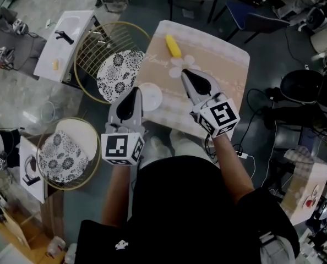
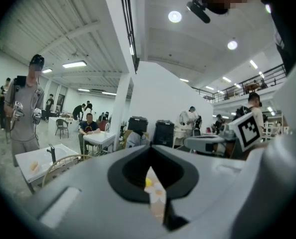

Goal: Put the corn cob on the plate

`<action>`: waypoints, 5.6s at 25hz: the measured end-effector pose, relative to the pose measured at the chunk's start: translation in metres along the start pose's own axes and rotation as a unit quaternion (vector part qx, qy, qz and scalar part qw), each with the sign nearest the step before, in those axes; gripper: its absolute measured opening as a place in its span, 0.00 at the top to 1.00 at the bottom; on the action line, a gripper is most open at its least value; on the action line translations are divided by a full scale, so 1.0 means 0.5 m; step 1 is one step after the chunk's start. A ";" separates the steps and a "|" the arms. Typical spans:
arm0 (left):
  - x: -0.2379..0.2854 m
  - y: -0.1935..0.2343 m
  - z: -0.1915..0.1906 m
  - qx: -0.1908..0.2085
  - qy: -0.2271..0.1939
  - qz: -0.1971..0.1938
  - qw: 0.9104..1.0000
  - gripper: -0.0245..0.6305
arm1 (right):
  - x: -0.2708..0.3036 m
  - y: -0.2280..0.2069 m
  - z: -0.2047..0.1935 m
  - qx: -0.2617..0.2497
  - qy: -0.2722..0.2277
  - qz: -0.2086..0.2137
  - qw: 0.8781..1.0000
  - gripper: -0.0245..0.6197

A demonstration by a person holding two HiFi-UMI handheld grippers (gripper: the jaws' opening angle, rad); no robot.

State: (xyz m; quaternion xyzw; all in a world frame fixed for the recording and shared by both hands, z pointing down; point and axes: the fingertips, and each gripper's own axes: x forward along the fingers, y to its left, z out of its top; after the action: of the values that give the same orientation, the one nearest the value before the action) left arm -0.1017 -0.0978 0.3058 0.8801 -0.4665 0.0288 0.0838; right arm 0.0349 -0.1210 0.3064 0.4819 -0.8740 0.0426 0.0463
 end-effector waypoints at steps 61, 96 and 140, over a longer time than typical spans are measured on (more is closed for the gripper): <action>0.179 0.087 -0.319 -0.145 0.176 0.119 0.966 0.95 | 0.479 -0.412 -0.608 0.038 0.270 -0.058 0.960 0.70; 0.170 0.096 -0.352 -0.177 0.182 0.144 0.956 0.95 | 0.542 -0.426 -0.715 0.016 0.322 -0.064 0.944 0.55; -0.037 0.113 -0.321 -0.189 0.127 0.191 0.955 0.95 | 0.367 0.019 -0.650 -0.033 0.317 0.112 0.941 0.55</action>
State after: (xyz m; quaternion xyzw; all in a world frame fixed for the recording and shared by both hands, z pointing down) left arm -0.1542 -0.0859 0.4681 0.7320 -0.6080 0.0670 0.3002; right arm -0.0575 -0.2312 0.6510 0.3403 -0.8635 0.1690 0.3316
